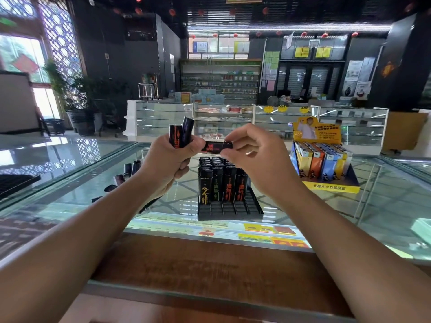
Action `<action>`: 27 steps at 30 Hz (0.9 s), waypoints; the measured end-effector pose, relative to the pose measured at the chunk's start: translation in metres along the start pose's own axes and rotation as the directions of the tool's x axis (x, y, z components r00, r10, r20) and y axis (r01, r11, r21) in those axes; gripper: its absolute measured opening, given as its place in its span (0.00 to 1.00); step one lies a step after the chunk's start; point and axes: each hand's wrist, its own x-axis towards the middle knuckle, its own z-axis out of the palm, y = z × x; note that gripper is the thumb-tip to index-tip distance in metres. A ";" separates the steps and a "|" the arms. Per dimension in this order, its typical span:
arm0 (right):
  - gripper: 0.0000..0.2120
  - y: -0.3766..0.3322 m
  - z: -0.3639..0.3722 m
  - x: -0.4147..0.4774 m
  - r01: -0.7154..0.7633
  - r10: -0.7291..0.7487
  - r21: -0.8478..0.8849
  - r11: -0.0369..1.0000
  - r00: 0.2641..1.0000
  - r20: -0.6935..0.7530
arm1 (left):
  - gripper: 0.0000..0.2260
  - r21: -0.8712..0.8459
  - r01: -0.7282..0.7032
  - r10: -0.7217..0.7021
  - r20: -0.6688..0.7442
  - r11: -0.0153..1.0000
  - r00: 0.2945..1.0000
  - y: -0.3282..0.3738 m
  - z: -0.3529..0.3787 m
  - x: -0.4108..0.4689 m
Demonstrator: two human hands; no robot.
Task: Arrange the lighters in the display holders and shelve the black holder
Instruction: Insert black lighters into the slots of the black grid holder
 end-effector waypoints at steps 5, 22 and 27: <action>0.12 -0.002 -0.014 0.007 0.091 -0.086 0.085 0.992 0.994 -0.061 | 0.16 -0.041 -0.004 0.005 0.025 0.999 1.000 -0.001 -0.001 0.003; 0.08 0.003 -0.029 0.007 0.102 0.011 -0.271 0.957 0.923 0.386 | 0.10 -0.054 0.080 -0.081 -0.018 0.995 0.997 -0.003 -0.002 0.003; 0.07 0.002 -0.031 0.007 0.098 0.039 -0.329 0.939 0.921 0.388 | 0.05 0.026 0.040 -0.041 0.016 0.999 0.999 -0.003 -0.004 0.004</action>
